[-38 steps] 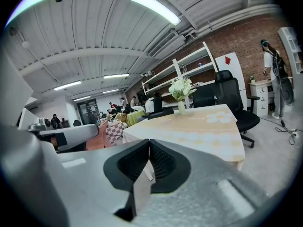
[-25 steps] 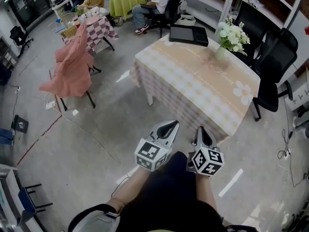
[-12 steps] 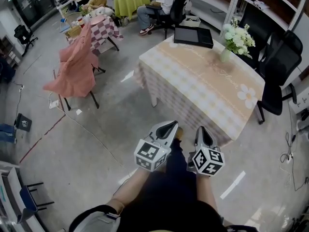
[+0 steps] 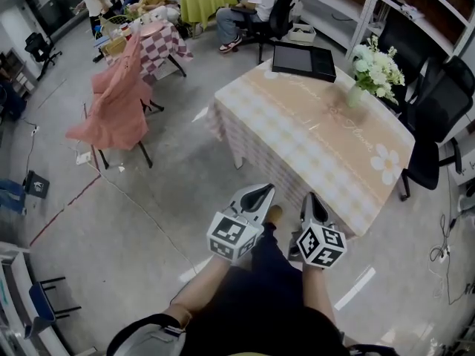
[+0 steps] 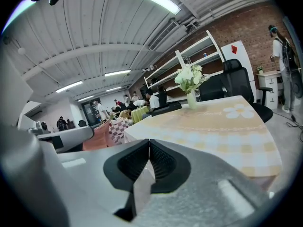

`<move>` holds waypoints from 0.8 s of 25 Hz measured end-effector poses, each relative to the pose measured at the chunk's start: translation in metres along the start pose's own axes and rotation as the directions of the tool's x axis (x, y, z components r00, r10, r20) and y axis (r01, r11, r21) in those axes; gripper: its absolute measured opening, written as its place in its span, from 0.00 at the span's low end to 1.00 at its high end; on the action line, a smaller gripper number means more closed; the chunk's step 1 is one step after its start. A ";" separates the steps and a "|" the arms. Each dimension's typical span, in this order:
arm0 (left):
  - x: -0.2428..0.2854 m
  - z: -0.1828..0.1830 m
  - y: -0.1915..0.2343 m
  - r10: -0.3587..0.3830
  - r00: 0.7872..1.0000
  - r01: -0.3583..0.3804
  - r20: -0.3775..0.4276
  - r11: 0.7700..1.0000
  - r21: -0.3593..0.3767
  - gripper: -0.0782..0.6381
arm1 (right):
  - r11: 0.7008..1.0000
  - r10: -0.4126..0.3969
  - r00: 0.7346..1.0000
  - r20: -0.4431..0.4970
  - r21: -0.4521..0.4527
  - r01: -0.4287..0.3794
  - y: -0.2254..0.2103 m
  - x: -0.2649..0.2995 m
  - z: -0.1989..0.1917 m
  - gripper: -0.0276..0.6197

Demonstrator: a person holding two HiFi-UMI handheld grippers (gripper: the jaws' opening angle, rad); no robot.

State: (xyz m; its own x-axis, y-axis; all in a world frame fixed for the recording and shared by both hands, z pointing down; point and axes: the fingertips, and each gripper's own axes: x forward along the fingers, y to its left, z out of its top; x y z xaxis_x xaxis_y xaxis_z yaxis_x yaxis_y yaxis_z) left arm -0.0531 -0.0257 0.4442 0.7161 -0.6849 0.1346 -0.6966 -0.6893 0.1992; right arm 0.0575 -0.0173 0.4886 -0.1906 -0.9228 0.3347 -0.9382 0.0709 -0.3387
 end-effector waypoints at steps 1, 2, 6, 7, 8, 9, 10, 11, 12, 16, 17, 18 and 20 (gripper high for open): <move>0.006 0.002 0.006 0.007 1.000 -0.007 0.001 1.000 -0.002 0.13 | 1.000 0.004 1.000 -0.003 -0.001 -0.004 -0.001 0.007 0.004 0.05; 0.012 0.005 0.011 0.012 1.000 -0.012 0.002 1.000 -0.004 0.13 | 1.000 0.007 1.000 -0.004 -0.002 -0.007 -0.002 0.015 0.008 0.05; 0.039 0.011 0.028 0.016 1.000 -0.016 -0.006 1.000 -0.013 0.13 | 1.000 0.012 1.000 -0.014 0.000 -0.012 -0.010 0.045 0.022 0.05; 0.045 0.010 0.031 0.017 1.000 -0.017 -0.011 1.000 -0.017 0.13 | 1.000 0.014 1.000 -0.019 0.002 -0.014 -0.013 0.050 0.024 0.05; 0.052 0.010 0.033 0.019 1.000 -0.019 -0.015 1.000 -0.020 0.13 | 1.000 0.015 1.000 -0.024 0.004 -0.015 -0.016 0.055 0.026 0.05; 0.059 0.010 0.035 0.020 1.000 -0.021 -0.019 1.000 -0.024 0.13 | 1.000 0.016 0.999 -0.028 0.006 -0.016 -0.020 0.060 0.028 0.05; 0.066 0.010 0.038 0.021 1.000 -0.021 -0.022 0.999 -0.027 0.13 | 1.000 0.016 0.999 -0.033 0.009 -0.016 -0.023 0.066 0.030 0.05; 0.073 0.011 0.040 0.020 1.000 -0.021 -0.024 0.999 -0.030 0.13 | 1.000 0.016 0.999 -0.038 0.011 -0.016 -0.026 0.071 0.032 0.05; 0.081 0.012 0.042 0.018 1.000 -0.018 -0.025 0.999 -0.033 0.13 | 1.000 0.016 0.999 -0.044 0.014 -0.015 -0.028 0.076 0.034 0.05; 0.111 0.017 0.049 0.002 0.999 -0.003 -0.032 0.999 -0.038 0.13 | 0.999 0.019 0.997 -0.069 0.028 -0.017 -0.038 0.097 0.041 0.05; 0.118 0.019 0.051 -0.003 0.999 0.002 -0.035 0.999 -0.039 0.13 | 0.999 0.020 0.997 -0.072 0.028 -0.018 -0.040 0.103 0.044 0.05; 0.124 0.020 0.052 -0.008 0.999 0.006 -0.038 0.999 -0.039 0.13 | 0.999 0.019 0.997 -0.075 0.029 -0.017 -0.042 0.108 0.047 0.05; 0.137 0.022 0.058 -0.013 0.999 0.011 -0.046 0.999 -0.042 0.13 | 0.999 0.017 0.997 -0.080 0.033 -0.014 -0.048 0.121 0.053 0.05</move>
State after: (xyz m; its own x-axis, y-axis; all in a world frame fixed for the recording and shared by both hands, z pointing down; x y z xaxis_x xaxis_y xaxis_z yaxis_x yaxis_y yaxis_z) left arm 0.0039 -0.1644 0.4528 0.7264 -0.6642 0.1766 -0.6862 -0.6863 0.2413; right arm 0.0949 -0.1523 0.4982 -0.2286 -0.8885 0.3979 -0.9254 0.0713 -0.3723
